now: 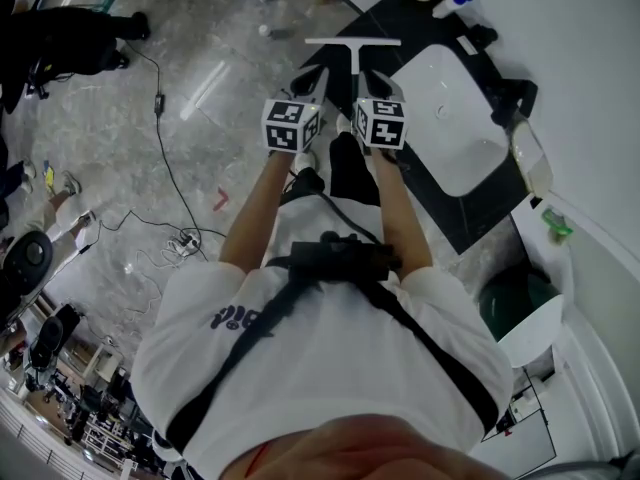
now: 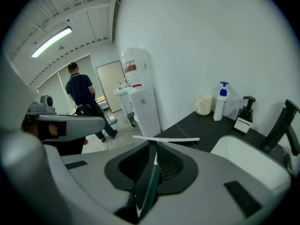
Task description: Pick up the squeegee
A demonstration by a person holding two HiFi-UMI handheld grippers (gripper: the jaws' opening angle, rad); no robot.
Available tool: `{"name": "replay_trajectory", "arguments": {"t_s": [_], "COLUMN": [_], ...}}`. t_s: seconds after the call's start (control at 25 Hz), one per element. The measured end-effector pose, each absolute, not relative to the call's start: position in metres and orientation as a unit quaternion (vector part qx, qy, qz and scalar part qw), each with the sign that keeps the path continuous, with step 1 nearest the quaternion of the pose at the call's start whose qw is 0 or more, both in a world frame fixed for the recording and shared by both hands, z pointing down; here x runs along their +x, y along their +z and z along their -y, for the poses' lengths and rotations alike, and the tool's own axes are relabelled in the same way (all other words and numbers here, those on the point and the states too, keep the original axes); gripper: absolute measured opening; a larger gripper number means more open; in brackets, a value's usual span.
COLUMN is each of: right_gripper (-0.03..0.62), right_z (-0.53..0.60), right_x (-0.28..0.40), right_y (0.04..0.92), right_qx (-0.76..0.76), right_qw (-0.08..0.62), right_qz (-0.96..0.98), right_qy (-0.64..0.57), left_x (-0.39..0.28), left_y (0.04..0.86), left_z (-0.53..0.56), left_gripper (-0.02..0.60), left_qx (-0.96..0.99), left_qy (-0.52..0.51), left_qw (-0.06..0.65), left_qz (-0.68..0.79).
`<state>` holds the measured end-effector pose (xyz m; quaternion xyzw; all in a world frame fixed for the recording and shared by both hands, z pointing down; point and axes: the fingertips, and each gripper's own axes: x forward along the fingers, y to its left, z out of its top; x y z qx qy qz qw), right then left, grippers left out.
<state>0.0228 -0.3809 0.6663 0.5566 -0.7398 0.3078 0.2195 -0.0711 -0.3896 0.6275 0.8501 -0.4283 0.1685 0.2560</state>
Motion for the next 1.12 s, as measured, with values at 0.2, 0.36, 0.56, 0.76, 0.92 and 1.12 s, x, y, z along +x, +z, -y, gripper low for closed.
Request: {"name": "replay_trajectory", "arguments": {"t_s": [0.2,0.36,0.56,0.76,0.92,1.12], "right_gripper": [0.055,0.101,0.142,0.158,0.158,0.156], "right_z": [0.381,0.384,0.392,0.400,0.403,0.415], "right_x": [0.019,0.017,0.017,0.012,0.009,0.003], "right_y": [0.699,0.723,0.752,0.771,0.783,0.774], "right_qx": [0.543,0.535,0.531,0.527,0.530,0.550], "right_qw": [0.244,0.264,0.286,0.302,0.315,0.305], "right_qz": [0.734,0.728,0.719,0.710,0.699,0.697], "right_qy": [0.326,0.338,0.346,0.357,0.363,0.344], "left_x": [-0.074,-0.078,-0.084,-0.090,-0.092,-0.096], "left_y": [0.644,0.657,0.673,0.681,0.684,0.681], "left_z": [0.394,0.397,0.399,0.402,0.404,0.404], "left_gripper": [0.014,0.014,0.014,0.014,0.014,0.014], "left_qx": [0.842,0.835,0.827,0.823,0.821,0.823], "left_qy": [0.176,0.183,0.190,0.194,0.195,0.193], "left_qw": [0.270,0.281,0.292,0.299,0.302,0.301], "left_qz": [0.433,0.437,0.441,0.443,0.443,0.441]}}
